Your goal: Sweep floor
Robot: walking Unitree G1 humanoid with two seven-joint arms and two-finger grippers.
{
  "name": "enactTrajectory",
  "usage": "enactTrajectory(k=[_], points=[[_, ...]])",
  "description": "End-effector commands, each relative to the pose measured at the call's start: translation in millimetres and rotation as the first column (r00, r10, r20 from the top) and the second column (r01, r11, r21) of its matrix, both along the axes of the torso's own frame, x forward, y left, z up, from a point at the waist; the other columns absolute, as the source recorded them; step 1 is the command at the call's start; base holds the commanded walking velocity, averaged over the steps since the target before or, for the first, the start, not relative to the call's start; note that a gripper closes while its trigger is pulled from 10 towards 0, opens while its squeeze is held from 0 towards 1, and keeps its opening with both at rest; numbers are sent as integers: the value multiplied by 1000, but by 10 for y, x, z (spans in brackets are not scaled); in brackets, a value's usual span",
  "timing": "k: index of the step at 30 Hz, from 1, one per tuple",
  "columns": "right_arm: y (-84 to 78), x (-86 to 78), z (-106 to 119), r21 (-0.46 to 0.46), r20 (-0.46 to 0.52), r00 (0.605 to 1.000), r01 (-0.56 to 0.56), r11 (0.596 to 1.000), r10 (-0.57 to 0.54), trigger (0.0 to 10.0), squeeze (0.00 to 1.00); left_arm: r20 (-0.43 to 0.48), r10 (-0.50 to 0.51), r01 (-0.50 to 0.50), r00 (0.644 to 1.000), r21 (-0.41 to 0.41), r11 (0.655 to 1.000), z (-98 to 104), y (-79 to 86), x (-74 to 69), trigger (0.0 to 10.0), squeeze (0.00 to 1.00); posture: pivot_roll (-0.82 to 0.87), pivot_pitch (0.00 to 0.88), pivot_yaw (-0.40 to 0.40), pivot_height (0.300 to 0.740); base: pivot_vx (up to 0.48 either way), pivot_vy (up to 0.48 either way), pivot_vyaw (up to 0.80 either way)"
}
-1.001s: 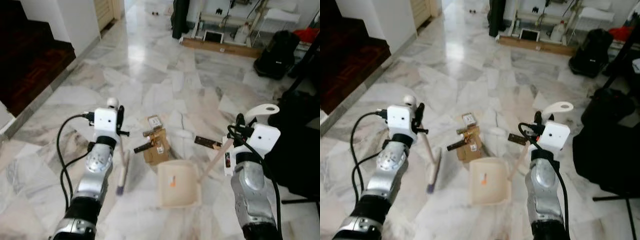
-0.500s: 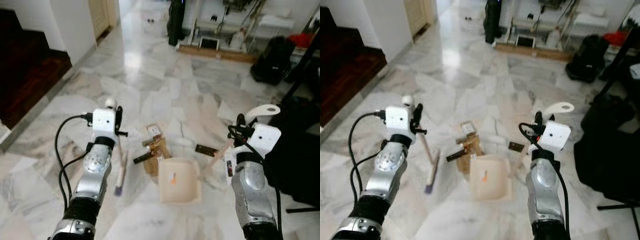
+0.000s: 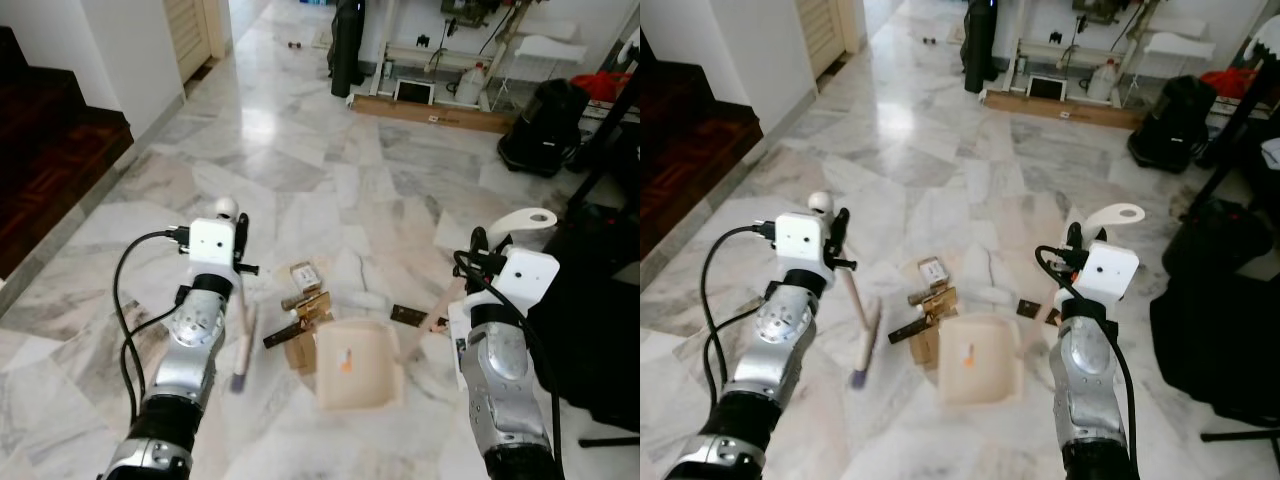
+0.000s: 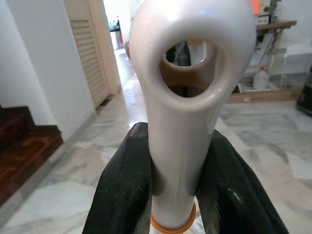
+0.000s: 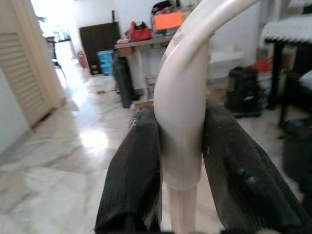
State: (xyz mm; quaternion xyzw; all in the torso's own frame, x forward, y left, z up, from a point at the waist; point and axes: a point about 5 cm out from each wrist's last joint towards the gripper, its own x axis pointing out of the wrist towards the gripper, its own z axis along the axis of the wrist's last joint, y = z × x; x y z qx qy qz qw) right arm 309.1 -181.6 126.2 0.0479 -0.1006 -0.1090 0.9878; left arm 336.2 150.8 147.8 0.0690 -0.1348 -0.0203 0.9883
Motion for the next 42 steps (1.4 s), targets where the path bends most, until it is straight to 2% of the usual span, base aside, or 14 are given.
enactTrajectory(k=[1, 3, 30, 42], points=[[-89, -2, 93, -3, 42, 999, 30, 1000, -29, 10000, 0, 74, -42, 43, 996, -11, 999, 160, -126, 12, 10000, 0, 65, 69, -33, 740, 345, 0, -800], [-91, -3, 96, -2, 45, 999, 30, 1000, -30, 10000, 0, 74, -41, 42, 996, -12, 999, 160, -125, 12, 10000, 0, 64, 72, -33, 740, 349, 0, -800], [-95, -14, 71, -17, 27, 999, 25, 1000, -24, 10000, 0, 84, -2, 4, 996, -22, 1000, 175, -62, -2, 10000, 0, 66, 95, -44, 740, 317, 0, 0], [-120, -26, 42, -19, 19, 999, 31, 999, -31, 10000, 0, 76, -25, 25, 997, -9, 1000, 164, -76, -9, 10000, 0, 66, 86, -38, 740, 0, 0, 0]])
